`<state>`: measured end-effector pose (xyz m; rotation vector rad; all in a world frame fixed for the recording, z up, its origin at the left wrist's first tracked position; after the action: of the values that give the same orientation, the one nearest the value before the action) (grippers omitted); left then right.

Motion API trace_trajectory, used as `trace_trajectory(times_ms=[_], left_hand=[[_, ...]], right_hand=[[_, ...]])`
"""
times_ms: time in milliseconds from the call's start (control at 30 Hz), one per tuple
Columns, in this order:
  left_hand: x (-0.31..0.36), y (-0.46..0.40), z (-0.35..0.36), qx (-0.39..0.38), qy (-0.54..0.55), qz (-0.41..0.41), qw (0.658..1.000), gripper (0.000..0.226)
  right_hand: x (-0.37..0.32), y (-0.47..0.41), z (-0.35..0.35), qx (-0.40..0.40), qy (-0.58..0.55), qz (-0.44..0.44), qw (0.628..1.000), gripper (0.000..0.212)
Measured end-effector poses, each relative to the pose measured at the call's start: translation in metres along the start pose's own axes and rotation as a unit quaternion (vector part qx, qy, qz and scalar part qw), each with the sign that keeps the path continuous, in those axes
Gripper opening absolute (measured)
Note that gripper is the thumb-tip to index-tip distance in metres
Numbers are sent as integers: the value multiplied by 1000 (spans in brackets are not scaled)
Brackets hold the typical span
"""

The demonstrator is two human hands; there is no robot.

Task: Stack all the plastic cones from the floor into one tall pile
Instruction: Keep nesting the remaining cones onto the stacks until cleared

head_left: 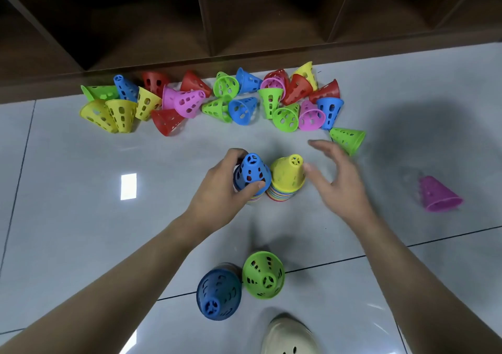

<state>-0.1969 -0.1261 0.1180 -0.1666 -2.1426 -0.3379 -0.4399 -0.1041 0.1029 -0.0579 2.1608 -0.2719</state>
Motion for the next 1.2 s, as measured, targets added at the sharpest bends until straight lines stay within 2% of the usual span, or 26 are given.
trace_trajectory(times_ms=[67, 133, 167, 233, 333, 367, 467, 567, 600, 633, 700, 733, 800, 933, 1067, 1200], left_hand=[[-6, -1, 5, 5, 14, -6, 1000, 42], [-10, 0, 9, 22, 32, -8, 999, 41], [-12, 1, 10, 29, 36, -7, 999, 41], [-16, 1, 11, 32, 32, 0, 999, 40], [-20, -2, 9, 17, 24, 11, 1000, 38], [-20, -4, 8, 16, 20, 14, 1000, 38], [-21, -6, 7, 13, 14, 7, 1000, 38], [-22, -6, 8, 2, 24, -2, 1000, 38], [-23, -6, 8, 0, 27, -5, 1000, 38], [-23, -6, 8, -1, 29, -8, 1000, 38], [-24, -7, 10, -4, 34, -14, 999, 39], [-24, -7, 11, -4, 34, -15, 999, 39], [-24, -7, 12, -4, 28, -13, 1000, 40], [-23, -4, 4, -23, 29, -4, 999, 38], [-21, -12, -10, 62, 104, -48, 991, 51], [-39, -62, -19, 100, 41, -67, 992, 48]], right_hand=[[21, -13, -16, 77, 39, 10, 996, 37], [50, -34, -26, 102, 105, 22, 989, 33], [64, -45, -28, 89, 146, 20, 985, 36], [92, -63, -29, 7, 253, 29, 967, 51], [122, -73, -30, -176, 427, 85, 883, 70], [128, -74, -30, -203, 464, 82, 858, 71], [133, -79, -32, -183, 510, 86, 836, 56], [131, -80, -33, -186, 530, 138, 816, 41], [127, -78, -33, -173, 507, 157, 830, 37], [120, -76, -34, -142, 450, 177, 864, 32], [97, -72, -37, -28, 228, 209, 951, 24], [81, -71, -39, 28, 105, 203, 973, 21], [39, -66, -42, 98, -44, 143, 984, 22], [-33, -44, -32, 101, -188, 39, 976, 30], [-48, -24, -5, 49, -221, 9, 974, 36], [-35, -11, 18, -20, -185, 39, 982, 41]])
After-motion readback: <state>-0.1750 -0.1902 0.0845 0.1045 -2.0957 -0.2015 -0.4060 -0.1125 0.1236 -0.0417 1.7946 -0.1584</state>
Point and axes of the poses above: each hand's wrist, its own y-axis away from the middle knuckle, its own z-axis out of the palm, x = y × z, the point moved 2 cm from there along -y, towards the middle knuckle, and after that the axes turned 8 degrees about -z, right-handed, at the moved point
